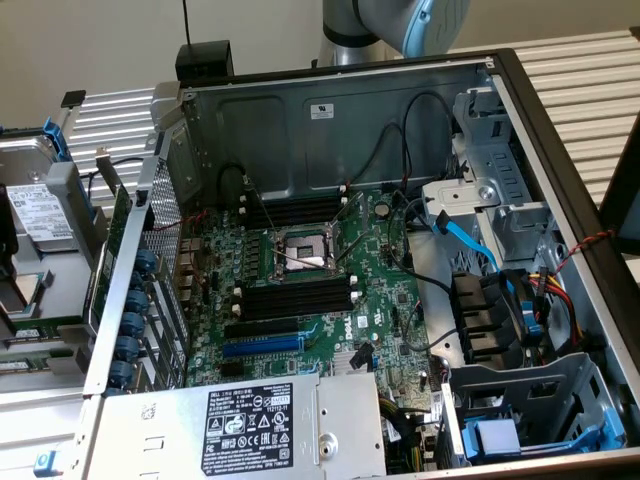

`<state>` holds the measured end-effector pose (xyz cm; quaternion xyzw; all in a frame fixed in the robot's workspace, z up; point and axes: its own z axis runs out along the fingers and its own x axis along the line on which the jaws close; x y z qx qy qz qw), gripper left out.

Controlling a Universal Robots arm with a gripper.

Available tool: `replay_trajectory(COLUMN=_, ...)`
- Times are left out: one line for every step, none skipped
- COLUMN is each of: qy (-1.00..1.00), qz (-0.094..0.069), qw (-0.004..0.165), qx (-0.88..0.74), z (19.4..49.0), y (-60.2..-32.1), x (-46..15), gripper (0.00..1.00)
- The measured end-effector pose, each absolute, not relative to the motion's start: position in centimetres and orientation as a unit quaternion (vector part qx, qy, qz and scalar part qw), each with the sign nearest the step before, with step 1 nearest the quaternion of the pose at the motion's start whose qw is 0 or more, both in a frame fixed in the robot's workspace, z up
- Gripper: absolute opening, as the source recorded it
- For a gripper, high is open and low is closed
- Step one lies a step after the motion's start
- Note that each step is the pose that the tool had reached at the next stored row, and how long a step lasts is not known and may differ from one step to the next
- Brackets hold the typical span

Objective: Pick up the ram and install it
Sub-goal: 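Pick up the ram and move it above insertion slot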

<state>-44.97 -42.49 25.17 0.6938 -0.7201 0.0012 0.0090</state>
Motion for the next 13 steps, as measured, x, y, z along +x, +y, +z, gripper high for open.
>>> replay_trajectory(qy=-0.72, qz=0.001, qw=0.009, qx=0.694, z=25.1, y=-42.5, x=-45.0, gripper=0.36)
replay_trajectory(qy=-0.72, qz=0.001, qw=0.009, qx=0.694, z=25.1, y=-42.5, x=-45.0, gripper=0.36)
replay_trajectory(qy=-0.72, qz=0.001, qw=0.009, qx=0.694, z=25.1, y=-42.5, x=-45.0, gripper=0.36)
replay_trajectory(qy=-0.72, qz=0.001, qw=0.009, qx=0.694, z=25.1, y=-42.5, x=-45.0, gripper=0.36)
replay_trajectory(qy=-0.72, qz=0.001, qw=0.009, qx=0.694, z=25.1, y=-42.5, x=-45.0, gripper=0.36)
replay_trajectory(qy=-0.72, qz=0.001, qw=0.009, qx=0.694, z=25.0, y=-42.5, x=-45.0, gripper=0.36)
replay_trajectory(qy=-0.72, qz=0.001, qw=0.01, qx=0.694, z=24.9, y=-42.5, x=-45.0, gripper=0.36)
replay_trajectory(qy=-0.72, qz=0.001, qw=0.01, qx=0.694, z=24.8, y=-42.5, x=-45.0, gripper=0.36)
replay_trajectory(qy=-0.72, qz=0.001, qw=0.01, qx=0.694, z=24.7, y=-42.6, x=-45.0, gripper=0.36)
replay_trajectory(qy=-0.72, qz=0.001, qw=0.01, qx=0.694, z=24.5, y=-42.6, x=-45.0, gripper=0.36)
replay_trajectory(qy=-0.72, qz=0.001, qw=0.01, qx=0.694, z=24.4, y=-42.6, x=-45.0, gripper=0.36)
replay_trajectory(qy=-0.72, qz=0.0, qw=0.01, qx=0.694, z=24.2, y=-42.6, x=-45.0, gripper=0.36)
replay_trajectory(qy=-0.72, qz=0.0, qw=0.01, qx=0.694, z=24.1, y=-42.6, x=-45.0, gripper=0.36)
